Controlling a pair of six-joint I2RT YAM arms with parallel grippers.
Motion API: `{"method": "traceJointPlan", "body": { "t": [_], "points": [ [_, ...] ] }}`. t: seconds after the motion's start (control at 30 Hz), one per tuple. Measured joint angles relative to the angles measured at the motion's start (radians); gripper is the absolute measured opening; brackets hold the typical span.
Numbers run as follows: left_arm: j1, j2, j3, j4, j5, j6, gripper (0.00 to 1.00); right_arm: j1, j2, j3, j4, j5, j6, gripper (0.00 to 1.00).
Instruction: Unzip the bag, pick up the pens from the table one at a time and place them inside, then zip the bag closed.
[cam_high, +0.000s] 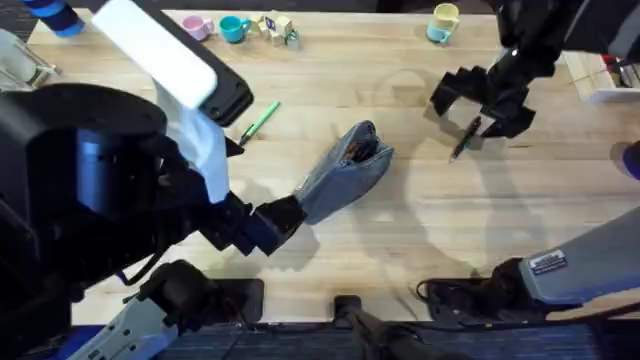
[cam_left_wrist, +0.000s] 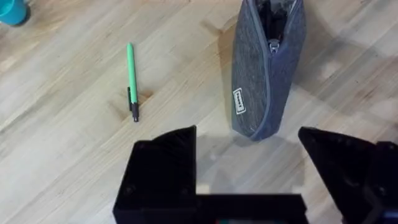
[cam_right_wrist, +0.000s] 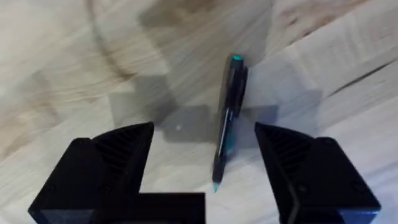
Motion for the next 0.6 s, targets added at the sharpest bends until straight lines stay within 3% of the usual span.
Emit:
{"method": "traceJointPlan", "body": {
  "t": [0.2,0.3,0.6],
  "points": [
    [0.0,0.0,0.0,0.0,0.0,0.0,0.993,-0.002,-0.01,-0.088,0.08,0.0,0.009,0.995],
    [0.0,0.0,0.0,0.0,0.0,0.0,0.993,-0.002,-0.028,-0.116,0.111,0.009,0.028,0.942],
    [0.0,0.0,0.0,0.0,0.0,0.0,0.993,-0.01,-0.039,-0.134,0.125,0.042,0.053,0.406]
  ]
}}
